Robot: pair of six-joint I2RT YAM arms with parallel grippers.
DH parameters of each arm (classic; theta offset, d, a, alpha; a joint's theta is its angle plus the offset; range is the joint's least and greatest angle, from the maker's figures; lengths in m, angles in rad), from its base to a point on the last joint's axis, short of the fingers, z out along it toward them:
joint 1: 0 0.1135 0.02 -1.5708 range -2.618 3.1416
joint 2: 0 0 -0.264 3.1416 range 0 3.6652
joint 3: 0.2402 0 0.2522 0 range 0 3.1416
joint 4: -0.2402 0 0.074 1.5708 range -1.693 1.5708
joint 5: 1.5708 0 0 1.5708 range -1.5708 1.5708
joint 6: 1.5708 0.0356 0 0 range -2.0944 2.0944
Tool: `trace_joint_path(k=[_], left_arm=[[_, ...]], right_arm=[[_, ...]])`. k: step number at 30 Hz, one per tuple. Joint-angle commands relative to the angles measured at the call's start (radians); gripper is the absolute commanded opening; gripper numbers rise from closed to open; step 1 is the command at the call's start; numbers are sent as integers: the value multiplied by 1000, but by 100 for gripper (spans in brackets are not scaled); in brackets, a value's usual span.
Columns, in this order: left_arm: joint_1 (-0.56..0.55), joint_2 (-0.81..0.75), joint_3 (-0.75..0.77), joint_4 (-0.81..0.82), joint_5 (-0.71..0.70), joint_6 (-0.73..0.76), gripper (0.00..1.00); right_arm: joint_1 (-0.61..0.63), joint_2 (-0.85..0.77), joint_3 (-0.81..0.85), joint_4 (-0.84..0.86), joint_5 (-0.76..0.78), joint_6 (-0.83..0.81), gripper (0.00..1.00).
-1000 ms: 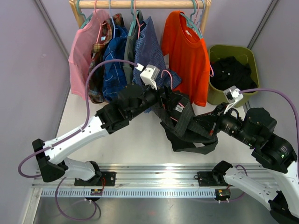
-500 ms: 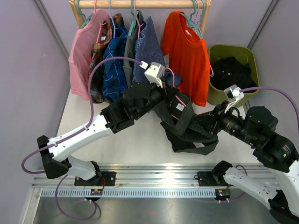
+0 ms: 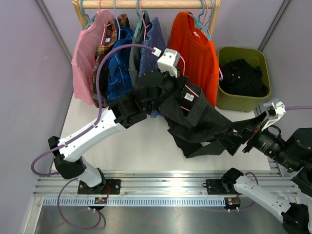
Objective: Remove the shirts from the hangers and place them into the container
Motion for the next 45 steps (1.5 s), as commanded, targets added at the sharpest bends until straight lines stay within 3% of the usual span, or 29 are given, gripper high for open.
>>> trace_joint_path(k=[1, 12, 23, 27, 31, 32, 34, 35, 39, 45], left_arm=[[0, -30, 120, 10, -93, 72, 0], [0, -58, 252, -65, -79, 95, 0], [-2, -96, 239, -113, 2, 37, 0], [-2, -90, 223, -101, -16, 42, 0], [0, -81, 217, -58, -42, 60, 0], [0, -78, 217, -50, -59, 77, 0], [0, -66, 226, -32, -89, 98, 0], [0, -61, 231, -23, -126, 132, 0], [6, -44, 229, 57, -263, 242, 0], [44, -56, 228, 129, -336, 305, 0]], right_arm=[[4, -12, -15, -51, 27, -8, 100], [4, -40, -46, -84, 73, -12, 99], [4, -3, -98, -37, 104, -60, 98], [4, 15, -167, 47, 37, -54, 78], [4, 17, -203, 69, -3, -31, 50], [3, 15, -206, 66, -2, -28, 35], [4, 3, -195, 40, 12, -19, 19], [4, -1, -189, 28, 30, -17, 2], [4, -29, -135, -54, 70, 3, 0], [4, -41, -72, -150, 210, 8, 0]])
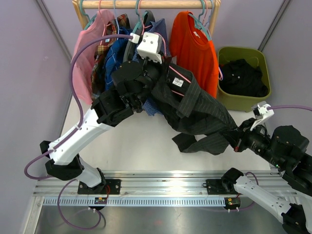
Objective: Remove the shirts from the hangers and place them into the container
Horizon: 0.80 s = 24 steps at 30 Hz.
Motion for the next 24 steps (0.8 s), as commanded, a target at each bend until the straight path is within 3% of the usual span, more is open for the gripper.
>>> trace_joint_path(k=[1, 10, 14, 24], left_arm=[[38, -42, 27, 187, -148, 98, 0], [47, -200, -200, 423, -283, 136, 0], [47, -271, -274, 480, -284, 115, 0], [47, -350, -334, 320, -225, -3, 0]], right_arm=[[4, -8, 64, -92, 129, 13, 0], [4, 42, 127, -291, 751, 193, 0], [4, 59, 127, -343, 875, 268, 0], [3, 47, 130, -299, 948, 276, 0]])
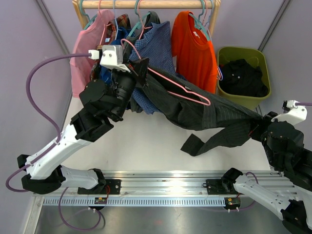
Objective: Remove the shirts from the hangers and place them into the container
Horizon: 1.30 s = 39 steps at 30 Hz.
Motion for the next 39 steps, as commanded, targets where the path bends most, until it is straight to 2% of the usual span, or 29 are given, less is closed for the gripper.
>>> trace_joint_path(k=[1, 5, 8, 9, 10, 13, 22, 24, 29, 30, 31, 32, 33, 35, 39], left_arm=[[39, -94, -21, 33, -90, -19, 0], [29, -102, -64, -52, 65, -177, 0], [7, -83, -88, -52, 212, -264, 0], [7, -85, -126, -43, 275, -347, 0], [7, -85, -127, -43, 275, -347, 0], [7, -96, -209, 14, 433, -480, 0], [7, -100, -426, 253, 718, -747, 0], [7, -106, -467, 314, 748, -769, 0], [7, -132, -463, 305, 779, -684, 0], [7, -129, -446, 257, 780, -659, 0], [7, -126, -423, 221, 771, -598, 0], [5, -117, -385, 185, 742, -564, 0], [5, -96, -360, 87, 716, -530, 0], [5, -67, -297, -59, 664, -428, 0], [7, 44, -234, -216, 573, -280, 0]], right_arm=[[-5, -26, 19, -93, 138, -12, 0], [-5, 11, -88, 0, 26, -52, 0], [-5, 34, -160, 86, -64, -68, 0], [-5, 42, -204, 155, -109, -81, 0], [-5, 42, -205, 156, -124, -81, 0], [-5, 59, -238, 212, -158, -94, 0], [-5, 123, -298, 349, -285, -130, 0], [-7, 138, -309, 369, -308, -134, 0], [-5, 154, -288, 355, -348, -159, 0], [-5, 154, -274, 344, -351, -164, 9], [-5, 155, -257, 331, -351, -165, 36], [-5, 155, -211, 300, -358, -176, 91], [-5, 151, -184, 288, -376, -188, 99], [-5, 143, -93, 248, -399, -219, 100], [-5, 135, 37, 196, -471, -252, 99]])
